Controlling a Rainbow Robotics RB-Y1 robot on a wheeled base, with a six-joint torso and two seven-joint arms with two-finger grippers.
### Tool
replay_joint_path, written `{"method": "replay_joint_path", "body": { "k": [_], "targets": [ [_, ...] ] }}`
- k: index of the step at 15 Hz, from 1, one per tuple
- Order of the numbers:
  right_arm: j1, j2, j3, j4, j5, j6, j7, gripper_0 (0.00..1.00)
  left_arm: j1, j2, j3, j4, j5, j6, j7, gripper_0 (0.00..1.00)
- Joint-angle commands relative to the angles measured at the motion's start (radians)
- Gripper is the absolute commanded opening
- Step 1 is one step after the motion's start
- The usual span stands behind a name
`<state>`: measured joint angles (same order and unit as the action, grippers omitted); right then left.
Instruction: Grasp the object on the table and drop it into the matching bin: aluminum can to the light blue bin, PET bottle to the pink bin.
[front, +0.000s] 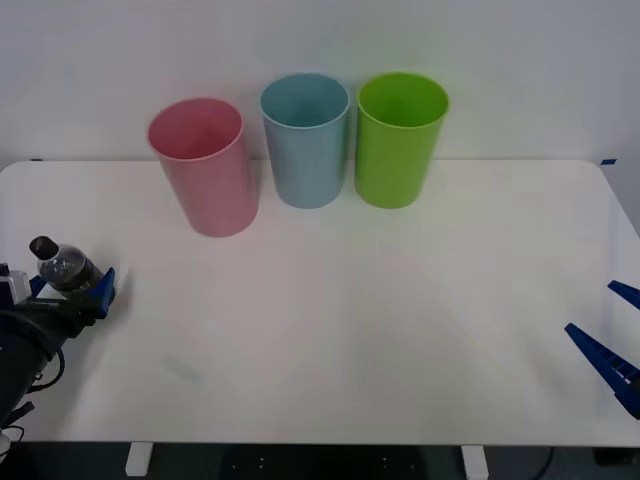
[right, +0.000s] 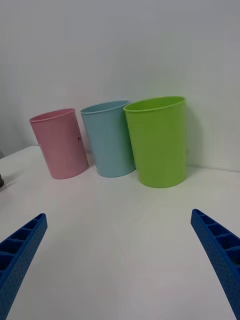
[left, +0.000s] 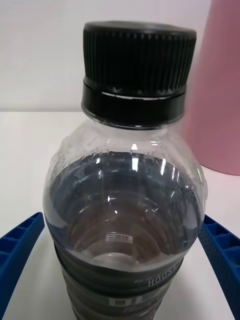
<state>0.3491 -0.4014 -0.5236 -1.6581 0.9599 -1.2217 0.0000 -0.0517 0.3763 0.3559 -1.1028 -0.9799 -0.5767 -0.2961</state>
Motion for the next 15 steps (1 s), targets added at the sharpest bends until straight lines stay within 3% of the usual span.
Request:
{"method": "replay_joint_path", "body": {
  "k": [1,2,3,15],
  "targets": [
    [0.0,0.0,0.0,0.0,0.0,0.0,0.0,1.0,0.001,0.0,-0.002,0.0,0.001,0.0,0.0,0.51],
    [0.0,0.0,0.0,0.0,0.0,0.0,0.0,1.0,0.001,0.001,-0.006,0.0,0.001,0.0,-0.003,0.09],
    [0.0,0.0,0.0,0.0,0.0,0.0,0.0,1.0,0.001,0.001,-0.008,0.0,0.001,0.0,-0.006,0.03],
    [0.0,0.0,0.0,0.0,0.0,0.0,0.0,1.0,0.032,0.001,-0.008,-0.051,0.03,-0.012,0.012,0.0]
  ]
}}
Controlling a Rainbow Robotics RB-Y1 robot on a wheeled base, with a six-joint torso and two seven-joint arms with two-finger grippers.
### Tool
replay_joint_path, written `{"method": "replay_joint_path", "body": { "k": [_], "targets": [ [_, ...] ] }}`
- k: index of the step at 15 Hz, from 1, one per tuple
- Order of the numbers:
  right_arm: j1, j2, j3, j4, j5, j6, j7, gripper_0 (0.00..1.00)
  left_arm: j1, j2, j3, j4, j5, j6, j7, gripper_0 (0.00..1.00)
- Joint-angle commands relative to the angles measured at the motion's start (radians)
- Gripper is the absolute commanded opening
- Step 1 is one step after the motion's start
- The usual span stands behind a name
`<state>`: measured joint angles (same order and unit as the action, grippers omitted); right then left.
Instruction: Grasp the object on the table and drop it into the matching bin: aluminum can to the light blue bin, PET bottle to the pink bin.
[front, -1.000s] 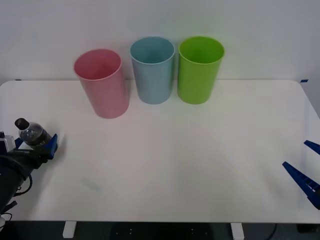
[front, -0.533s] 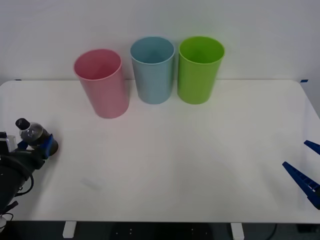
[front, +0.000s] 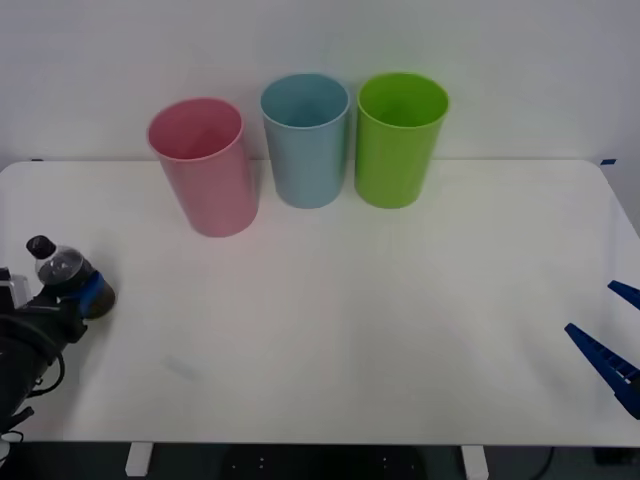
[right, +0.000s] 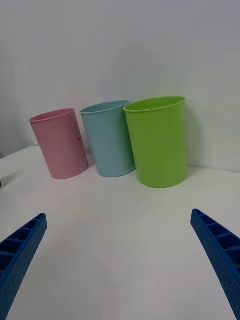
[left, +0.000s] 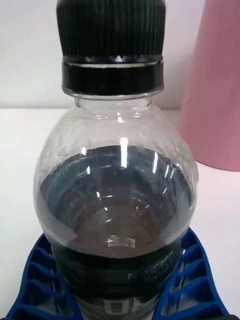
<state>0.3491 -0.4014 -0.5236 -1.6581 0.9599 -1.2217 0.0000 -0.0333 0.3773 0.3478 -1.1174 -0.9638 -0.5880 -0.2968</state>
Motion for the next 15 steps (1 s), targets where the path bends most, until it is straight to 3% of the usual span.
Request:
{"method": "replay_joint_path", "body": {
  "k": [1,8,15],
  "targets": [
    [0.0,0.0,0.0,0.0,0.0,0.0,0.0,1.0,0.023,0.0,0.002,-0.061,0.016,-0.001,0.024,0.0],
    [0.0,0.0,0.0,0.0,0.0,0.0,0.0,1.0,0.038,0.0,0.004,-0.208,0.053,0.031,0.102,0.0],
    [0.0,0.0,0.0,0.0,0.0,0.0,0.0,1.0,0.035,0.035,0.016,-0.412,-0.032,0.031,0.45,0.0]
  ]
}}
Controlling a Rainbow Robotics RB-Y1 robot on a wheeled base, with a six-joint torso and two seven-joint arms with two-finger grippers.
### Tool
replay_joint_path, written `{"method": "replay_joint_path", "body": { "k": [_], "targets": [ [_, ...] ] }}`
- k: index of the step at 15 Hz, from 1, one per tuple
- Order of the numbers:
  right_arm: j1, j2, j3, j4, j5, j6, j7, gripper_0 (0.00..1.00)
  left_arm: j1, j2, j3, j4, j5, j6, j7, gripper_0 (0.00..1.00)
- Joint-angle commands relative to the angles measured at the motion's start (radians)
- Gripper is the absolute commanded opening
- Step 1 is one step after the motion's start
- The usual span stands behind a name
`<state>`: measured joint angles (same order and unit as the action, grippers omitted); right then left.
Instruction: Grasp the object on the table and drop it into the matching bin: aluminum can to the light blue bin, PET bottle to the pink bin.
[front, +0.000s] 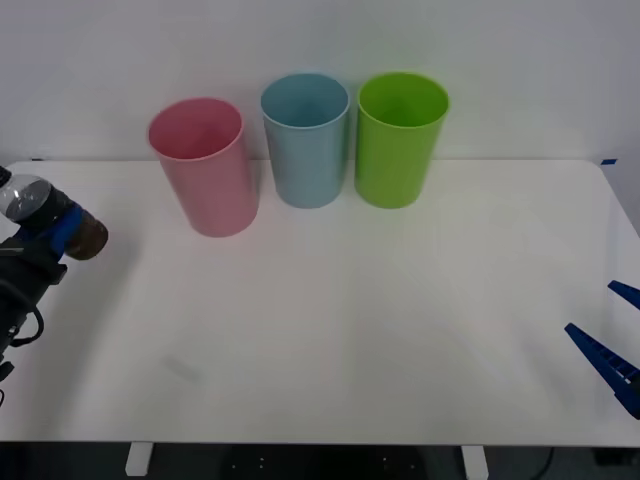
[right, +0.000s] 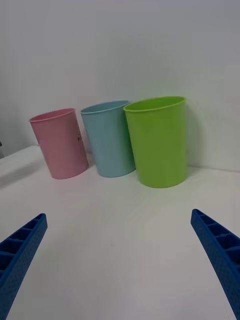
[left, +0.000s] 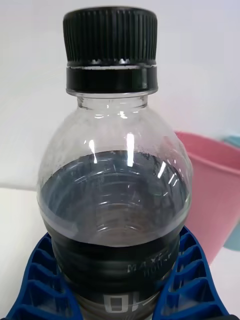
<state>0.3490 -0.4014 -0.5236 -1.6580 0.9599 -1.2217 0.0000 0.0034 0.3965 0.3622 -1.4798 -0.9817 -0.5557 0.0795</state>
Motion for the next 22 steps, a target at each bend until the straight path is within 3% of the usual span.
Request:
{"method": "replay_joint_path", "body": {
  "k": [1,6,9,14,22],
  "targets": [
    [0.0,0.0,0.0,0.0,0.0,0.0,0.0,1.0,-0.002,0.03,0.001,-0.073,-0.014,-0.001,0.102,0.0],
    [0.0,0.0,0.0,0.0,0.0,0.0,0.0,1.0,-0.031,0.139,0.007,-0.142,-0.032,-0.007,0.269,0.0],
    [0.0,0.0,0.0,0.0,0.0,0.0,0.0,1.0,-0.079,0.205,-0.019,-0.139,-0.032,-0.007,0.295,0.0],
    [0.0,0.0,0.0,0.0,0.0,0.0,0.0,1.0,-0.223,0.209,-0.069,-0.059,-0.114,-0.009,0.324,0.0],
    [0.0,0.0,0.0,0.0,0.0,0.0,0.0,1.0,-0.508,0.2,-0.224,0.184,-0.215,-0.015,0.325,0.0]
  ]
}}
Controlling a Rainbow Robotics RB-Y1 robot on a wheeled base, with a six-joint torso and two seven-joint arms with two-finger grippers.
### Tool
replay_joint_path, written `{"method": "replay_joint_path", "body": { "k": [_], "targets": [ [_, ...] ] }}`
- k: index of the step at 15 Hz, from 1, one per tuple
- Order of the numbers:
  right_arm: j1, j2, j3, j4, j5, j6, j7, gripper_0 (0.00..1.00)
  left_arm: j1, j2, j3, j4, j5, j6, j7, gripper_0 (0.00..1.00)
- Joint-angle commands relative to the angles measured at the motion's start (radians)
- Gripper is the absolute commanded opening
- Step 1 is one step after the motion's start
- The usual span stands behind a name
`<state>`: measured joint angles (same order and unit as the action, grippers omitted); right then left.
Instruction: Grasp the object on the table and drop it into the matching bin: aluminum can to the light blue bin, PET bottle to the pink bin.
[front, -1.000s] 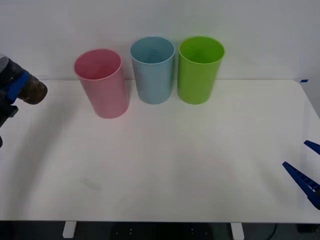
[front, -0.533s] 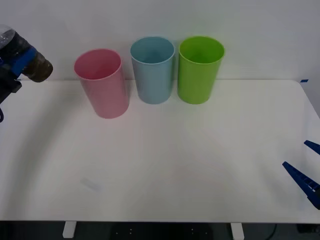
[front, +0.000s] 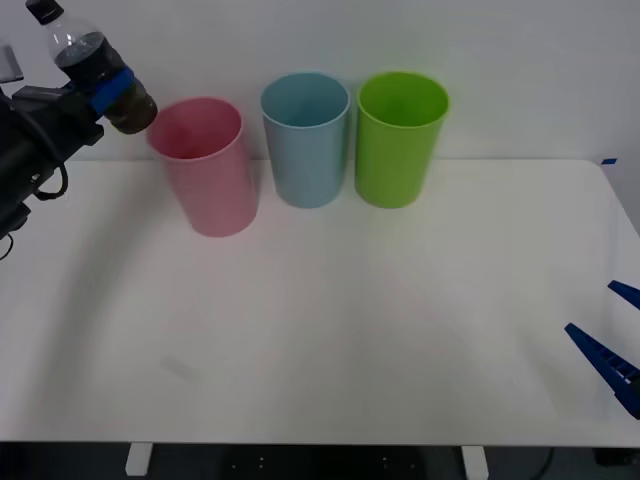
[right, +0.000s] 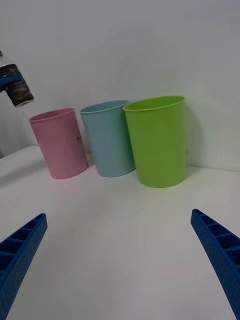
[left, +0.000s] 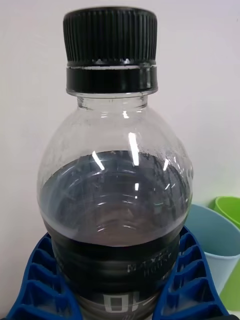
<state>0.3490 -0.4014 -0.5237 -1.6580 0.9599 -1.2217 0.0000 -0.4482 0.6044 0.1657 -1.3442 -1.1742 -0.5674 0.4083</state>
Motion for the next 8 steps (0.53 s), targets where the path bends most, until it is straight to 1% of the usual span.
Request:
{"method": "replay_joint_path", "body": {
  "k": [1,8],
  "targets": [
    [0.0,0.0,0.0,0.0,0.0,0.0,0.0,1.0,-0.084,-0.014,-0.04,0.074,-0.03,-0.003,-0.005,0.0],
    [0.0,0.0,0.0,0.0,0.0,0.0,0.0,1.0,-0.181,-0.126,-0.026,0.146,-0.177,0.001,-0.005,0.0]
  ]
}}
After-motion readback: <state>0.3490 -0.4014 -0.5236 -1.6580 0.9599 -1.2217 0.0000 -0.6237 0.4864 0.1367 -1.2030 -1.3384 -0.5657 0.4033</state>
